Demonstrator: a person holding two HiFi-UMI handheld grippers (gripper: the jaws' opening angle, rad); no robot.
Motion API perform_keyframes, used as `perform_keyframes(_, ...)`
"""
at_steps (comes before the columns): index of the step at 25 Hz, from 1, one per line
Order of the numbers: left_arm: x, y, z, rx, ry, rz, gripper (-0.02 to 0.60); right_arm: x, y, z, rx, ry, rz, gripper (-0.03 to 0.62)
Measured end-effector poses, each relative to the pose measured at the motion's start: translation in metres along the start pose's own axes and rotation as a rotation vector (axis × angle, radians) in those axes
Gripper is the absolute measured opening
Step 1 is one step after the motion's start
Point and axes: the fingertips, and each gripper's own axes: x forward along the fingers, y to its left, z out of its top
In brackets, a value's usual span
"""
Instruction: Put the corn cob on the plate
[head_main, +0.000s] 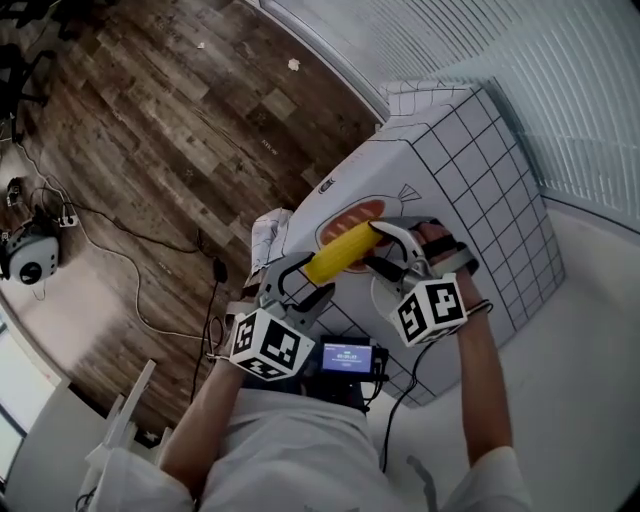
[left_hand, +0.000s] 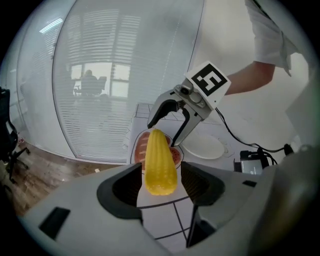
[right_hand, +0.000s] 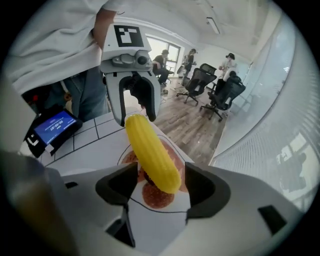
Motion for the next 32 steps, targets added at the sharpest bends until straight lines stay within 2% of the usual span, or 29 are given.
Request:
perform_keyframes(3,0.005,0.0,-0.006,0.009,0.026,0.0,0.245,0.009,0.0,-0.004,-0.096,0.034,0.053,0.293)
perform_keyframes(6,0.007,0.005,-0.008,0.007,0.033,0.007,0.246,0.019,0.0,-0.002,-0.145,0.05,0.091,0.295)
perform_keyframes(11,0.014,0.004,-0.011,0.018,0.057,-0.004,0.252,0.03,0.008,-0.002,-0.118,0.064,0.204,0.291)
perform_keyframes(15,0.021,0.004,-0.016,0.02,0.093,-0.017,0.25,0.033,0.011,-0.001,-0.148,0.071,0.272,0.279)
perform_keyframes(21,0.024,0.003,-0.017,0.012,0.104,-0.033,0.25,0.032,0.015,0.002,-0.225,0.061,0.327,0.262)
perform_keyframes(26,0.027,0.003,-0.019,-0.017,0.108,-0.056,0.25,0.035,0.017,0.001,-0.229,0.079,0.359,0.262)
perform_keyframes(32,0.027,0.006,-0.018,-0.014,0.109,-0.072,0.247,0.035,0.015,0.001,-0.226,0.074,0.362,0.256)
